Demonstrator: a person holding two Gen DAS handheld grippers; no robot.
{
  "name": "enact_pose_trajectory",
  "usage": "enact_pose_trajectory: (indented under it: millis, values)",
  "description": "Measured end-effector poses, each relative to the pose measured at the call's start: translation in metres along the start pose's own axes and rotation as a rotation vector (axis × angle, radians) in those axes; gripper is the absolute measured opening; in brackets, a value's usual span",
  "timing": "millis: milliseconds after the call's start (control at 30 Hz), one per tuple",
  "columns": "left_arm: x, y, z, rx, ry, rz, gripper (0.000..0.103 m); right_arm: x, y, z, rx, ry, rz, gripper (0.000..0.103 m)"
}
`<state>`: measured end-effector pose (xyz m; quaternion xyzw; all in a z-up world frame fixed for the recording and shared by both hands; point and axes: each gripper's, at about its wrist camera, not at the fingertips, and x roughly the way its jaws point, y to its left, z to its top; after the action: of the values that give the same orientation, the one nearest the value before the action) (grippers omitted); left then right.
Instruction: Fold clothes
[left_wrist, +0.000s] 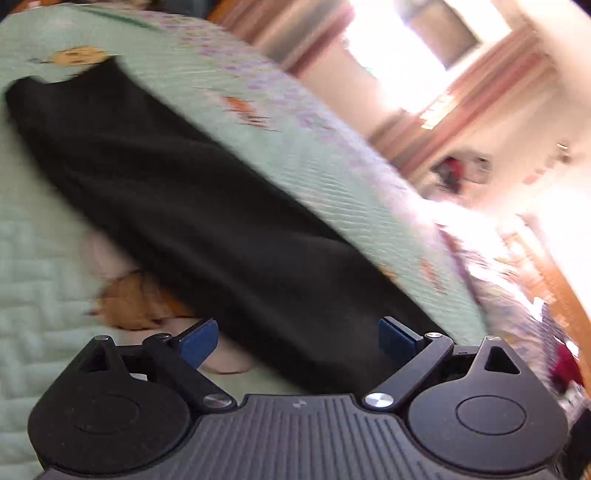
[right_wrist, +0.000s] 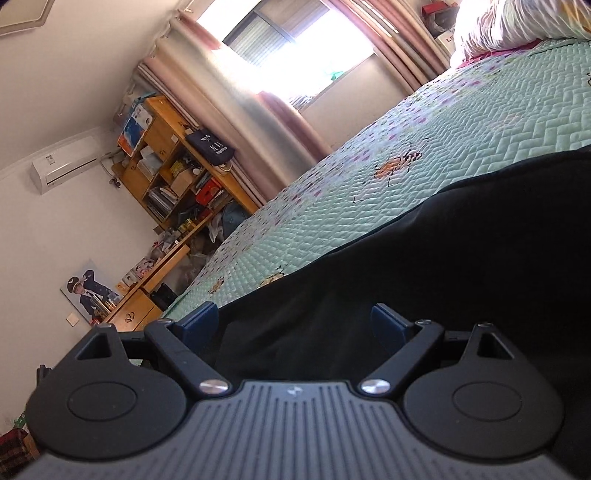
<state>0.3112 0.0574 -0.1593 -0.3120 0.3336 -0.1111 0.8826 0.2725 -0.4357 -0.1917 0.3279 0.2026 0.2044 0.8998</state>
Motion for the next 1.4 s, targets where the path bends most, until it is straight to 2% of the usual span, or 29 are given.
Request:
enact_pose_trajectory:
  millis: [100,133,200,233,267,300,333,367,400,433,467,500,567,600,667,767,867,1000,1067,1167,1233,1333,1367,1400]
  values:
    - [0.039,-0.04,-0.005,0.168,0.117,-0.042,0.095,-0.002,-0.001,-0.001,0.0,0.004,0.006,0.09]
    - [0.051,-0.052,-0.006,0.225,0.128,-0.042,0.095,-0.002,-0.002,-0.001,-0.001,0.006,0.009,0.09]
    - [0.072,-0.063,-0.003,0.274,0.139,-0.056,0.095,-0.002,0.0,-0.002,-0.012,0.018,0.014,0.09]
    - [0.085,-0.062,0.0,0.288,0.162,-0.021,0.094,-0.001,0.001,-0.002,-0.018,0.023,0.013,0.09]
    - [0.095,-0.059,0.003,0.319,0.183,0.071,0.086,-0.001,0.002,-0.002,-0.023,0.026,0.009,0.09]
    - [0.101,-0.054,0.009,0.383,0.181,0.125,0.065,-0.001,0.003,-0.002,-0.022,0.027,0.007,0.09]
    - [0.106,-0.048,0.017,0.444,0.176,0.18,0.054,-0.001,0.003,-0.002,-0.021,0.027,0.006,0.09]
    - [0.105,-0.039,0.031,0.478,0.162,0.244,0.034,-0.001,0.003,-0.002,-0.019,0.025,0.006,0.09]
    - [0.105,-0.028,0.047,0.456,0.142,0.321,0.013,-0.002,0.003,-0.002,-0.018,0.025,0.005,0.09]
    - [0.105,-0.017,0.063,0.432,0.122,0.393,0.007,-0.002,0.003,-0.002,-0.017,0.025,0.005,0.09]
    - [0.102,-0.007,0.08,0.408,0.103,0.453,0.013,-0.002,0.003,-0.002,-0.019,0.027,0.004,0.09]
    - [0.1,-0.006,0.088,0.431,0.082,0.527,0.038,-0.001,0.004,-0.002,-0.02,0.028,0.004,0.09]
    - [0.092,-0.012,0.098,0.484,0.018,0.662,0.078,0.001,0.005,0.0,-0.022,0.029,0.006,0.09]
    - [0.086,-0.02,0.095,0.487,0.003,0.619,0.075,0.002,0.005,0.001,-0.023,0.029,0.007,0.09]
    - [0.073,-0.037,0.088,0.486,-0.026,0.528,0.075,0.002,0.007,0.0,-0.033,0.031,0.011,0.09]
    - [0.047,-0.054,0.06,0.365,-0.037,0.297,0.079,0.002,0.011,-0.001,-0.058,0.038,0.016,0.09]
    - [0.049,-0.046,0.042,0.223,-0.047,0.248,0.093,0.001,0.011,-0.001,-0.052,0.035,0.014,0.09]
    - [0.053,-0.034,0.018,0.033,-0.061,0.182,0.091,0.0,0.011,-0.001,-0.052,0.032,0.011,0.09]
    - [0.055,-0.029,0.006,-0.061,-0.067,0.148,0.095,0.0,0.011,-0.001,-0.05,0.029,0.01,0.09]
    - [0.058,-0.02,-0.011,-0.197,-0.082,0.101,0.094,0.0,0.011,-0.001,-0.05,0.03,0.007,0.09]
    - [0.069,-0.018,-0.009,-0.229,-0.147,0.102,0.094,0.001,0.011,-0.002,-0.053,0.034,0.004,0.09]
    - [0.083,-0.018,-0.009,-0.266,-0.236,0.123,0.082,0.001,0.011,-0.001,-0.054,0.035,0.003,0.09]
    - [0.087,-0.019,-0.009,-0.27,-0.255,0.142,0.069,0.001,0.011,-0.001,-0.056,0.036,0.003,0.09]
    - [0.092,-0.015,-0.004,-0.266,-0.251,0.166,0.047,0.001,0.011,-0.001,-0.057,0.037,0.002,0.09]
